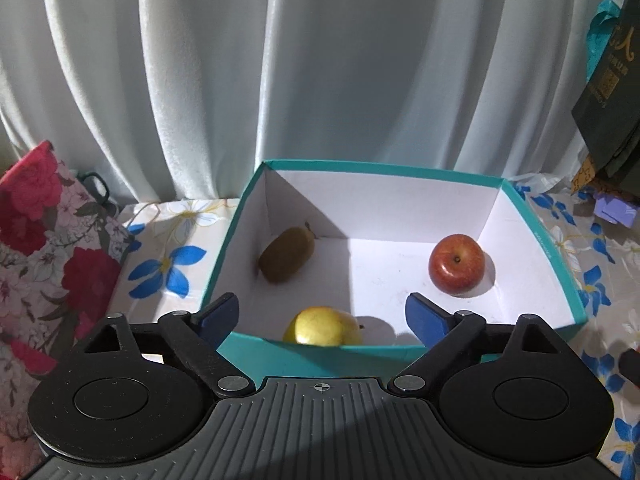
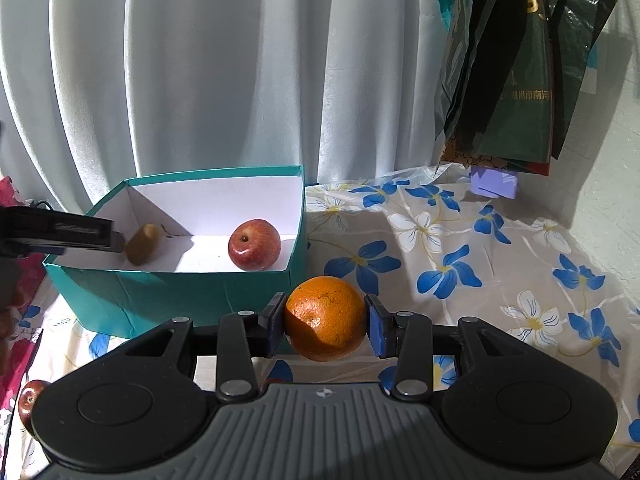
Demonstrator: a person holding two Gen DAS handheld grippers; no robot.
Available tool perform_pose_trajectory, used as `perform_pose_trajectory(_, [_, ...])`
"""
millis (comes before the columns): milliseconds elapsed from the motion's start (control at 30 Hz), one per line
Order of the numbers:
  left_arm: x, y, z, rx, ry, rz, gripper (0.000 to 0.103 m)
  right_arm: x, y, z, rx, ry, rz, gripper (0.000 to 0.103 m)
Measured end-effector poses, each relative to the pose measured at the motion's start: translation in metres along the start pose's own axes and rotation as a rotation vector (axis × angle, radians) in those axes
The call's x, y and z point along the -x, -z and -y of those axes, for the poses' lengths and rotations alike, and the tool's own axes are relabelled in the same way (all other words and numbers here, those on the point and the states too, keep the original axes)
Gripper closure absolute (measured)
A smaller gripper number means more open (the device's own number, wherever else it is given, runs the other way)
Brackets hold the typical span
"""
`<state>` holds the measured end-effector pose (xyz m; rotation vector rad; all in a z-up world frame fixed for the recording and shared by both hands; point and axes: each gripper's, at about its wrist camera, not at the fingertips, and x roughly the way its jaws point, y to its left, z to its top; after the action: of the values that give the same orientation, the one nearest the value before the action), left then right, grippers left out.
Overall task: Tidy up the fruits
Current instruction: 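Lower the orange into the teal box and open the right gripper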
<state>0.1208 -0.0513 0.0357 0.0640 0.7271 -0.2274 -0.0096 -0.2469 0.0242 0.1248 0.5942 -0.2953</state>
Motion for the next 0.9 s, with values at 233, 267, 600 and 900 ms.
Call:
perform_pose_trajectory(233, [0.028, 0.023, -0.005, 0.02, 0.008, -0.034, 0.007, -0.007, -0.01, -0.004, 0.015, -0.009, 0.012, 0.063])
perform_pose_trajectory(267, [0.031, 0.026, -0.007, 0.023, 0.008, -0.039, 0.007, -0.008, -0.011, -0.006, 0.019, -0.013, 0.014, 0.063])
perform_pose_trajectory(600, [0.04, 0.04, -0.025, 0.063, -0.024, -0.054, 0.006, -0.029, -0.023, -0.032, 0.071, -0.082, 0.025, 0.063])
perform_pose_trajectory(900, [0.041, 0.046, -0.038, 0.088, -0.047, -0.067, 0.006, -0.061, -0.026, -0.054, 0.12, -0.115, 0.033, 0.063])
